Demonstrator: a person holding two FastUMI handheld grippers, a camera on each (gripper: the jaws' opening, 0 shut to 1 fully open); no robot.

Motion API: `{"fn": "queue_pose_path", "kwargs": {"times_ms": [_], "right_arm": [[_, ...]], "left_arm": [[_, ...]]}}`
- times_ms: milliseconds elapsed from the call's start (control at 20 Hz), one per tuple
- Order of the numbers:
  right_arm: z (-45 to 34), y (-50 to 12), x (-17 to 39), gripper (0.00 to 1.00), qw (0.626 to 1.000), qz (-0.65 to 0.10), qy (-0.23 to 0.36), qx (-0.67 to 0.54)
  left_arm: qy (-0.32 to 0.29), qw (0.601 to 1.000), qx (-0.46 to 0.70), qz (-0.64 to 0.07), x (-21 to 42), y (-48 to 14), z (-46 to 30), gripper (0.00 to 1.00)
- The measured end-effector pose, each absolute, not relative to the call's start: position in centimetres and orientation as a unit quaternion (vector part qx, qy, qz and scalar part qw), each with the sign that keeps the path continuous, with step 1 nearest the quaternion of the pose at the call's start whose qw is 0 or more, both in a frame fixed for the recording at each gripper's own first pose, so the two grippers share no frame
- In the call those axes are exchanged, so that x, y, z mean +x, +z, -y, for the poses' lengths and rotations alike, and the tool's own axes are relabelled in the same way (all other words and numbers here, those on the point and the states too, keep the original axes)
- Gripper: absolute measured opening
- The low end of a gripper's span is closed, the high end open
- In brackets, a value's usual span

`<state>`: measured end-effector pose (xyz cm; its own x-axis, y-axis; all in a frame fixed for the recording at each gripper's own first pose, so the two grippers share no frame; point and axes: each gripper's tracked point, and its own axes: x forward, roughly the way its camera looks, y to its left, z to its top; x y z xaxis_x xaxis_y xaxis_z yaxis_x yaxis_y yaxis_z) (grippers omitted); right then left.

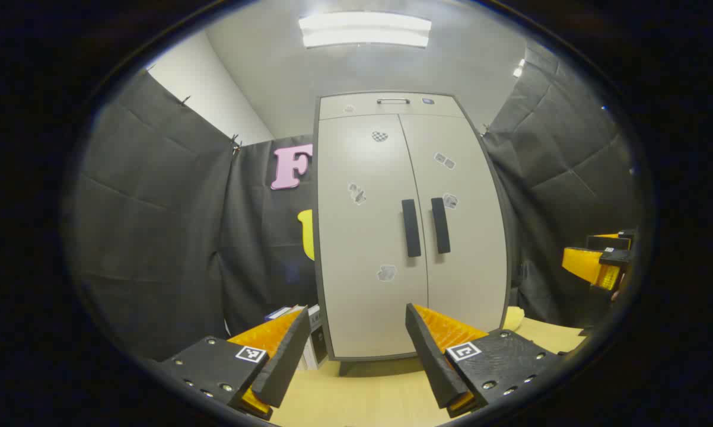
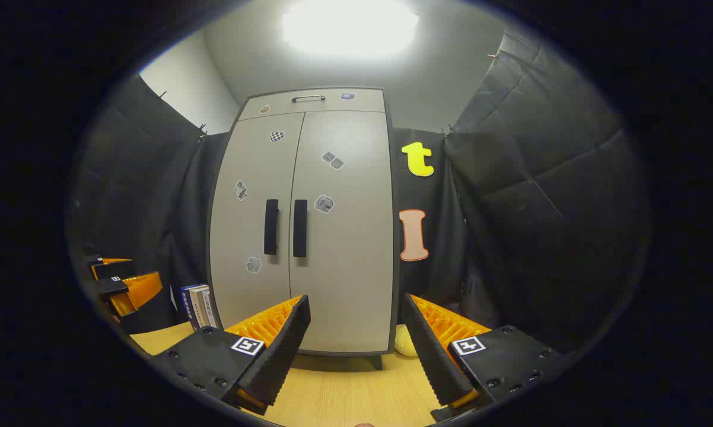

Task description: Open the right door of the double-door shoe cabinet with the right hand, and open the left door with the left hand.

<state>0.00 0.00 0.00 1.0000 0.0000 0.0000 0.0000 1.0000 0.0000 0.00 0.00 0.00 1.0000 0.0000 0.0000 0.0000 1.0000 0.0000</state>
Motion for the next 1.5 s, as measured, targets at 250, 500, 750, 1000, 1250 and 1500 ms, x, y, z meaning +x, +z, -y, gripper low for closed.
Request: {"fn": "queue_pose_path", "kwargs": {"times_ms": [250,500,750,1000,1250,1500], "right_arm": [[-0.1,-0.2,0.7,0.99,1.0,-0.004,0.001,0.0],[0.1,-0.1,1.2,0.99,1.0,-0.003,0.0,0.0],[0.1,-0.3,1.4,0.99,1.0,-0.005,0.001,0.003],[-0.1,-0.4,1.9,0.96,1.0,-0.006,0.005,0.007],[-0.7,0.7,3.0,0.97,1.0,-0.003,0.014,0.015],[-1.8,2.4,5.1,0.96,1.0,0.007,0.027,0.01]], "left_arm": [[-0.003,1.0,0.002,0.002,-0.1,0.1,0.1,0.94],[-0.003,1.0,0.003,0.001,0.0,0.1,0.0,0.94],[0.001,1.0,0.003,0.0,0.0,0.1,0.0,0.94],[0.004,1.0,0.004,-0.002,0.0,0.1,-0.1,0.94],[0.011,1.0,0.002,-0.005,0.0,0.0,-0.2,0.94],[0.028,1.0,0.0,-0.009,0.2,-0.1,-0.5,0.94]]}}
